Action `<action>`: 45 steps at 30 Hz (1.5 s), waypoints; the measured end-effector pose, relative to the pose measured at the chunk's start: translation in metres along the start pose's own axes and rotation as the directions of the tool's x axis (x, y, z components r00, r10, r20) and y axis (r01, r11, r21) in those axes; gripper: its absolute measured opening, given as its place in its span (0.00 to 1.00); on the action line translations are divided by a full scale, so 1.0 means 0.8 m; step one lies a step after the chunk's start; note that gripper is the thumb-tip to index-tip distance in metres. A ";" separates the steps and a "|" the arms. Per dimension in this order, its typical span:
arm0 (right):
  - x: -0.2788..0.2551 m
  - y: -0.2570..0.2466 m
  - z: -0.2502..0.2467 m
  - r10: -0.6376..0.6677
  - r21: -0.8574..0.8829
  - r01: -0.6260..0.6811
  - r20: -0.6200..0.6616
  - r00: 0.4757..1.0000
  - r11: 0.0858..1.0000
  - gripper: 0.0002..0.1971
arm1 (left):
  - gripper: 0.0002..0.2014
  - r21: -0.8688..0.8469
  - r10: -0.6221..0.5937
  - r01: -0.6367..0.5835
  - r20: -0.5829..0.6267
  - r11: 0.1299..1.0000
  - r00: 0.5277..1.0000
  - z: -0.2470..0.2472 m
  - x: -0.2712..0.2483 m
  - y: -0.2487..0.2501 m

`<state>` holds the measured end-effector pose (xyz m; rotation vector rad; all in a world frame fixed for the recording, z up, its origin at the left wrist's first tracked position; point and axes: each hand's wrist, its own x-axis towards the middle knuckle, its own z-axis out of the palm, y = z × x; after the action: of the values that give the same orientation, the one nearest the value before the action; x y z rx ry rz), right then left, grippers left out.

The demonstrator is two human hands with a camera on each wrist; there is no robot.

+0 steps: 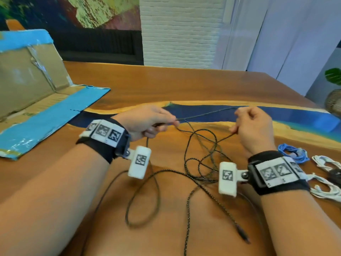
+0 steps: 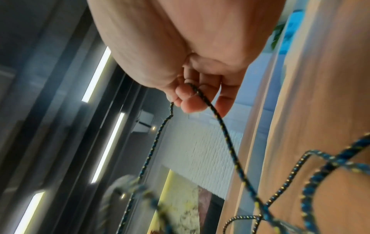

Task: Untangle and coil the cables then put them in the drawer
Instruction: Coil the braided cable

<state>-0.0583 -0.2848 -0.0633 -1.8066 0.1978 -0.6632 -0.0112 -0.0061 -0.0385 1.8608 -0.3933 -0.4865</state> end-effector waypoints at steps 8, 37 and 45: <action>-0.004 -0.008 -0.011 -0.039 -0.248 0.079 0.158 0.987 0.965 0.24 | 0.14 0.278 0.208 -0.100 -0.397 0.956 0.894 -0.069 -0.023 0.011; -0.021 -0.029 0.000 -0.055 -0.134 0.096 0.284 0.957 0.986 0.22 | 0.16 -0.297 0.234 -0.389 -0.445 0.872 0.864 -0.028 -0.042 -0.026; -0.085 -0.054 0.058 -0.165 0.149 0.090 0.627 0.761 0.985 0.22 | 0.19 0.251 0.368 -0.321 -0.167 0.913 0.915 0.036 -0.047 -0.009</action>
<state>-0.0983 -0.2007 -0.0558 -1.8455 -0.4228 -0.1102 -0.0582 -0.0086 -0.0490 1.9754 -0.6398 -0.0005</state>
